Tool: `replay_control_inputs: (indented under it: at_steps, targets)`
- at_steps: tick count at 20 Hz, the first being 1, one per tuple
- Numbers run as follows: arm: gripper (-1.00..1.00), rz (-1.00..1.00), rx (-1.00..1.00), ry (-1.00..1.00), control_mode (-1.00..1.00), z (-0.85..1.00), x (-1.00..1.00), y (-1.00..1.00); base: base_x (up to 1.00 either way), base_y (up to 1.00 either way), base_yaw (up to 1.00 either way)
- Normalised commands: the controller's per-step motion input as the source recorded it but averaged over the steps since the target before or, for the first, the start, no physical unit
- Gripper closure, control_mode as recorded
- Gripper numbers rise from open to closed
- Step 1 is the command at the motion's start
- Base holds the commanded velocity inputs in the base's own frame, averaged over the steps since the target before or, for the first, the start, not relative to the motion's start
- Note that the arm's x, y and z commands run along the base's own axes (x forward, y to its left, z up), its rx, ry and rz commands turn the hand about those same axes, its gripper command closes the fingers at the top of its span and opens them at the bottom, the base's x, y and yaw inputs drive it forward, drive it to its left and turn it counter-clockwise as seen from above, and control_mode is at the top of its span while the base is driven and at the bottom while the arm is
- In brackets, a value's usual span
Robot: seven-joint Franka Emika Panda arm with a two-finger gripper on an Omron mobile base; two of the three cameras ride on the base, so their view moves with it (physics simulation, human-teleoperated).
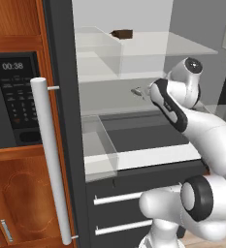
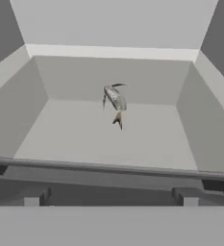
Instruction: Take the fish out of the fridge, briefly rinse it in the sink, and place it on the tray next to the sink.
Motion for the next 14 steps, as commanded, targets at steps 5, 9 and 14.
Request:
replay_control_inputs:
  at_steps: [5,9,14]
  targets:
    - [-1.0,0.0,0.04,0.09,-1.0,-0.45,0.39,0.0,0.0,0.0,0.0]
    - [-1.0,0.0,0.0,0.0,-1.0,-0.53,0.27,0.0,0.0,0.0,0.0]
    - [-1.0,0.0,0.0,0.0,-1.0,-0.08,0.5,0.0,0.0,0.0,0.0]
